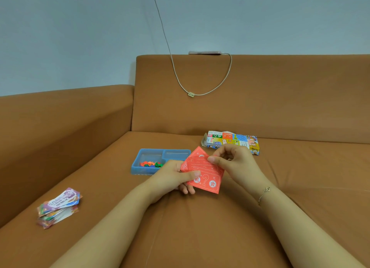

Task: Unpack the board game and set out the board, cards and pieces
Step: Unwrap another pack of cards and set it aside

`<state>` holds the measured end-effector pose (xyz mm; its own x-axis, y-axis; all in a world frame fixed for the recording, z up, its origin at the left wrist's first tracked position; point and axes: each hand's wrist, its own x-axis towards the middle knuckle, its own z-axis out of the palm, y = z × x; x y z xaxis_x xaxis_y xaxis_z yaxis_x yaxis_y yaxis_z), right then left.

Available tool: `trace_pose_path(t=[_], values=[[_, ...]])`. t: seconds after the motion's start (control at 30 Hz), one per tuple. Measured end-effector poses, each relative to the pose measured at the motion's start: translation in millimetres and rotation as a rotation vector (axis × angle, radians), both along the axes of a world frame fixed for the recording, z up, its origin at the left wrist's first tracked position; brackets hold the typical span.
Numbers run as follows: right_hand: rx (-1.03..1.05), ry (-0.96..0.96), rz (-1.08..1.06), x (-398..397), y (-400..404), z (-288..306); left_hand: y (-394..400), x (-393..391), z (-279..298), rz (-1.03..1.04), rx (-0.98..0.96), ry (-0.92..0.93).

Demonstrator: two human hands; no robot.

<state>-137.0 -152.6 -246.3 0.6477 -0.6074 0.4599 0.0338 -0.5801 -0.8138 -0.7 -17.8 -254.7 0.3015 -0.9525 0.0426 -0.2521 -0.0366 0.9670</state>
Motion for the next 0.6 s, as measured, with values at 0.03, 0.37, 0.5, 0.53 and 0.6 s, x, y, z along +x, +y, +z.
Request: trace_pose_path(t=[0.03, 0.37, 0.5, 0.53, 0.6], values=[[-0.008, 0.001, 0.009, 0, -1, 0, 0, 1, -1, -0.004, 0.002, 0.001], [0.142, -0.039, -0.020, -5, -2, -6, 1, 3, 1, 0.047, -0.054, -0.025], [0.325, 0.011, -0.121, -5, -6, -15, -5, 7, -1, 0.106, -0.195, -0.074], [0.359, -0.033, -0.161, -5, -8, -11, -6, 7, -2, 0.127, -0.216, -0.109], [0.441, -0.103, -0.223, -5, -12, -2, -6, 9, -6, 0.152, -0.195, -0.226]])
